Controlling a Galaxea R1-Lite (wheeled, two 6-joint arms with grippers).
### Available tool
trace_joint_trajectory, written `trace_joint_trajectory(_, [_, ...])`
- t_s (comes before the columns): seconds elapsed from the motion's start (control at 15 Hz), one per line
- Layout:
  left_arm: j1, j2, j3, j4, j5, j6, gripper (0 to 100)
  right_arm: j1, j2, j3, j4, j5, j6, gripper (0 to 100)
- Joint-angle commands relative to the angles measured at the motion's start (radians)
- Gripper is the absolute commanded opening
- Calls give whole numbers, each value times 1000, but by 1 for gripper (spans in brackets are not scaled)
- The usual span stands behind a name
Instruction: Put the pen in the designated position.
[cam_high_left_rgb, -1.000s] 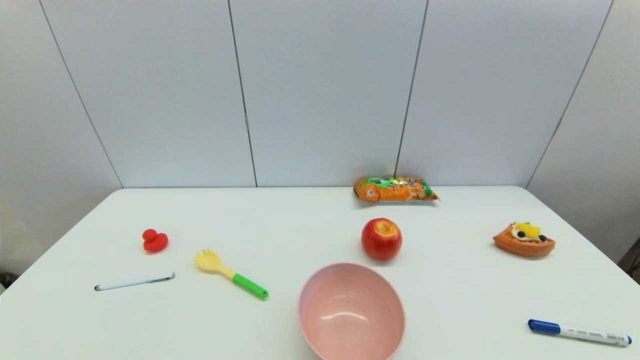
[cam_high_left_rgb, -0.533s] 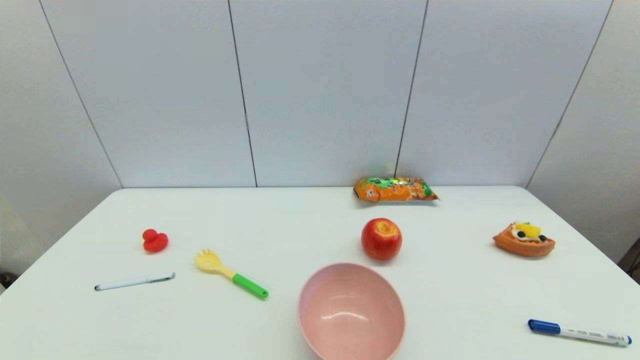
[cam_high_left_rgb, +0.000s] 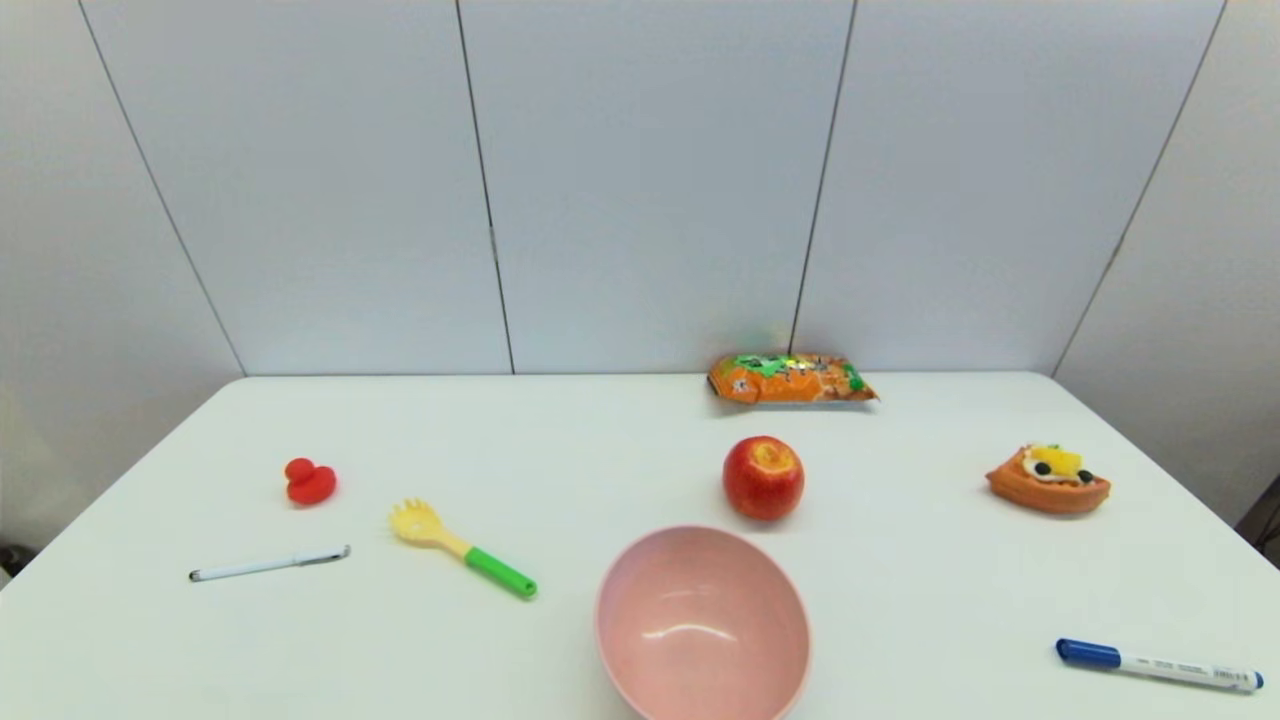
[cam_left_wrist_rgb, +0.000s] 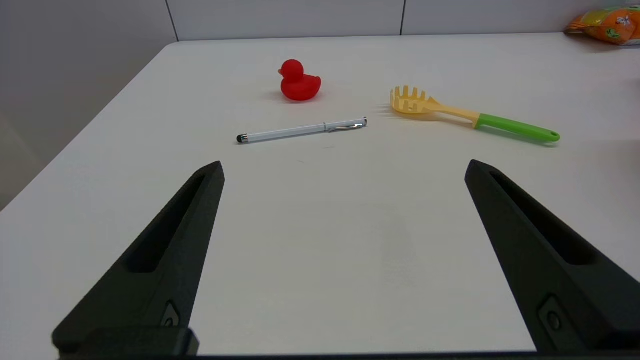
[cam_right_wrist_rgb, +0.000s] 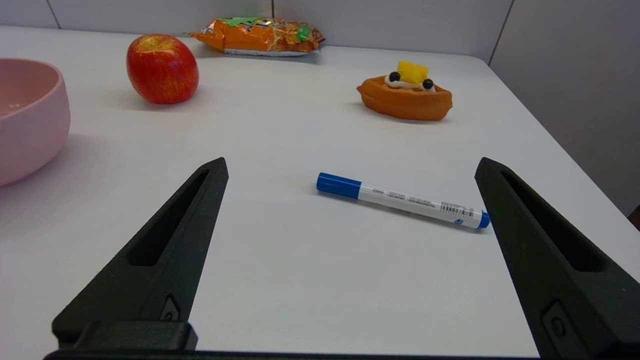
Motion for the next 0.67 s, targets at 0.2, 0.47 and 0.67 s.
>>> trace_joint_trajectory(0.2, [0, 0, 0, 0, 0, 0, 100, 0, 1, 0, 0, 0, -1, 100])
trace_joint_trajectory(0.47, [0, 0, 0, 0, 0, 0, 100, 0, 1, 0, 0, 0, -1, 100])
trace_joint_trajectory(0.67, [0, 0, 0, 0, 0, 0, 100, 0, 1, 0, 0, 0, -1, 100])
